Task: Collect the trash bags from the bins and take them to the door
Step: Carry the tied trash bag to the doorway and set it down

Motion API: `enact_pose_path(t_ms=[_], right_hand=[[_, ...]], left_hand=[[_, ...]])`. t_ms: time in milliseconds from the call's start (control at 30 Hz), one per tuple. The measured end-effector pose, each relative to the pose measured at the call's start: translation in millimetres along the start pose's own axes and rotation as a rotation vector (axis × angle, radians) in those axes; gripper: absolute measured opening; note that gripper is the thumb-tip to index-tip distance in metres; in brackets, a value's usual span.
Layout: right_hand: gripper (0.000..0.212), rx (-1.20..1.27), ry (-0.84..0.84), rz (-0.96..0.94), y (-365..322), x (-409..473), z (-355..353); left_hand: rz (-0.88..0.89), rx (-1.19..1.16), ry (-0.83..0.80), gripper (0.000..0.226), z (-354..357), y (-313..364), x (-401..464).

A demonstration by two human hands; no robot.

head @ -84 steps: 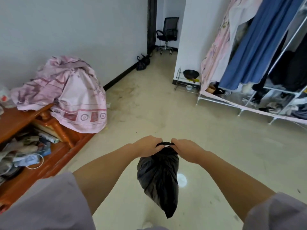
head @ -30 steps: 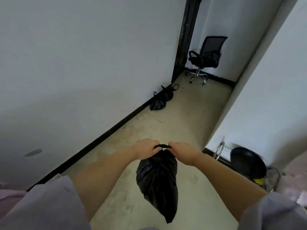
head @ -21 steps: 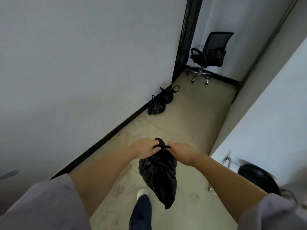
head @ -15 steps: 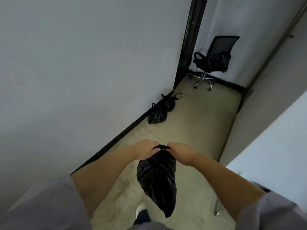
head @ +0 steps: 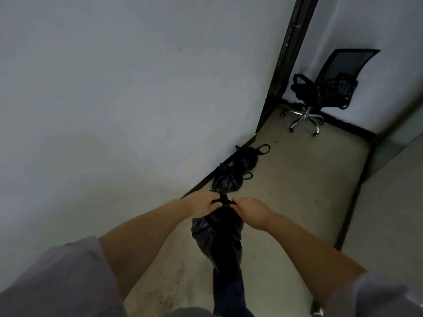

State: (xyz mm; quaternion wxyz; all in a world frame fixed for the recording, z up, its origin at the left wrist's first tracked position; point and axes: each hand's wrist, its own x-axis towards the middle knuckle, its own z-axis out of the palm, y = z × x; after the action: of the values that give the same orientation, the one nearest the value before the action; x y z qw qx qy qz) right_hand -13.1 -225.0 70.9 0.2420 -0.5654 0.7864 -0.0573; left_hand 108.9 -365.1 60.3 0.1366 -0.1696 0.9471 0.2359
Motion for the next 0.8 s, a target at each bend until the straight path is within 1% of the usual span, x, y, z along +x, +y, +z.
enact_pose_path(t_ms=[100,267,367,467,567,633,733,800], right_hand=[[0.028,0.016,-0.008,-0.01,34,72,-11],[0.03,0.06,-0.114,-0.002,77,180,-34],[0.027,0.089,-0.198,-0.041,91,237,-43],[0.021,0.091,-0.252,-0.035,97,293,-45],[0.027,0.136,-0.278,-0.003,101,341,-31],[0.033,0.168,-0.278,0.024,108,372,-8],[0.037,0.214,-0.248,0.101,124,417,38],[0.036,0.231,-0.211,0.139,136,445,74]], left_hand=[[-0.048,-0.03,-0.013,0.032,-19,-35,67],[-0.174,-0.078,-0.025,0.027,-46,-82,165],[-0.265,-0.095,-0.041,0.029,-58,-109,204],[-0.336,-0.124,-0.068,0.031,-61,-145,230],[-0.363,-0.144,-0.069,0.036,-60,-184,252],[-0.353,-0.044,-0.033,0.043,-55,-217,273],[-0.258,0.393,0.034,0.048,-48,-265,307],[-0.217,0.64,0.068,0.05,-40,-296,324]])
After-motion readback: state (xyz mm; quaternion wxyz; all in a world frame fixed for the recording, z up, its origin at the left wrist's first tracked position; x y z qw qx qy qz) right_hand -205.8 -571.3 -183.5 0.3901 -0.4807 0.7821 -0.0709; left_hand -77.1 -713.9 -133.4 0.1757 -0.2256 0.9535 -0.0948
